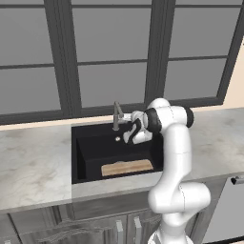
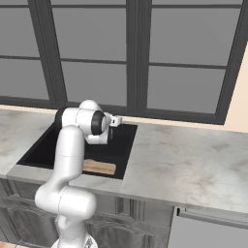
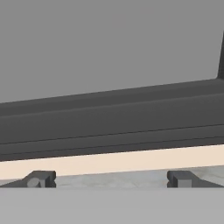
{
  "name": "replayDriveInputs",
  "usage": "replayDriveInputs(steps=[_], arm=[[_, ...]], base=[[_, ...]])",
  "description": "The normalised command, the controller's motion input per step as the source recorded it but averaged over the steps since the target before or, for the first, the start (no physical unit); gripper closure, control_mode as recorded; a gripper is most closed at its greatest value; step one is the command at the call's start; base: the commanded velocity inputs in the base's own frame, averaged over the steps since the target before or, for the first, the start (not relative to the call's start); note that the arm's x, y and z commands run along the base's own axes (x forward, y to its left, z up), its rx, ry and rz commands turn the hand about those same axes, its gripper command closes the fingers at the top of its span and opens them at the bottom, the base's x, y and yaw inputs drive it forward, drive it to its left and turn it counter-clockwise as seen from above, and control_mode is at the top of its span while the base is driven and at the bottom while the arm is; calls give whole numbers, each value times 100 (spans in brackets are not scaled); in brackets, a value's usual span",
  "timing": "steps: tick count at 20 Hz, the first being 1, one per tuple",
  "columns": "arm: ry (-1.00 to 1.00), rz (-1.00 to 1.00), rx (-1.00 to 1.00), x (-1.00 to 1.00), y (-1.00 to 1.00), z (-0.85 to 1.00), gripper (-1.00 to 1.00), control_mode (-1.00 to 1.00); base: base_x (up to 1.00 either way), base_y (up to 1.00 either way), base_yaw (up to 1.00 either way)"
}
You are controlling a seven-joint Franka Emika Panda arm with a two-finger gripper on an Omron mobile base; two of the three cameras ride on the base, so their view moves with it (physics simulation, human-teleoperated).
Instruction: Turn on the sink faucet with hot water and rinse the cutting board for ten seconds, then turn off the faucet. Push the cutting board to reach the water if necessary.
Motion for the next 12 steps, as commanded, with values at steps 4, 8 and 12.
replayDriveInputs(steps=[4,8,12], arm=[[0,0,0,-5,-60,0,-100,-100],[0,2,0,-12,-69,0,-100,-100],[1,6,0,-20,-77,-5,-100,-100]], base=[[0,0,0],[0,0,0],[0,0,0]])
